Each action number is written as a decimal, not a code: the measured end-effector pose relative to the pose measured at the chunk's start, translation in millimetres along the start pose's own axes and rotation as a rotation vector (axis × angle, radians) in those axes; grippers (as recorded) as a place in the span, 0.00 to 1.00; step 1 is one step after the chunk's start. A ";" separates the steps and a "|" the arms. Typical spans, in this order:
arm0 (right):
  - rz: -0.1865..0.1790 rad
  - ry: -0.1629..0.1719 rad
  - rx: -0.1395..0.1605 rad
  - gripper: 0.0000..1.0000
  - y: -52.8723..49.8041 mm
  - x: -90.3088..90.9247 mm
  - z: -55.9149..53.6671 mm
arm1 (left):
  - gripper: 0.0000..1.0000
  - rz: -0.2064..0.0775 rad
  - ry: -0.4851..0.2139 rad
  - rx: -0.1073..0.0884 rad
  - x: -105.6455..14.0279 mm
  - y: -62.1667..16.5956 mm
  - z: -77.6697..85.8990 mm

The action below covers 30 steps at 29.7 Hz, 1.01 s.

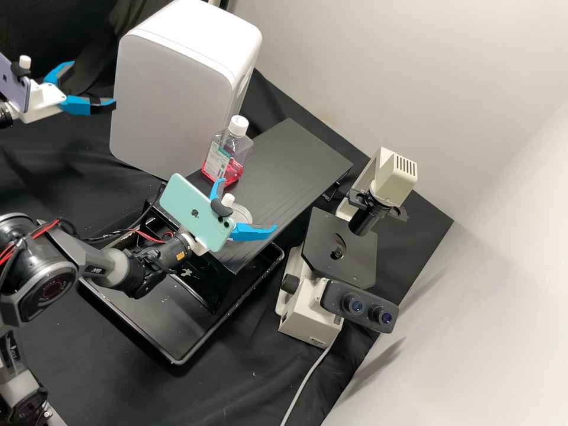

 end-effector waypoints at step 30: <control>0.000 0.000 0.000 1.00 0.0 0.0 0.0 | 1.00 -0.355 -0.279 0.008 -77.6 -71.8 55.3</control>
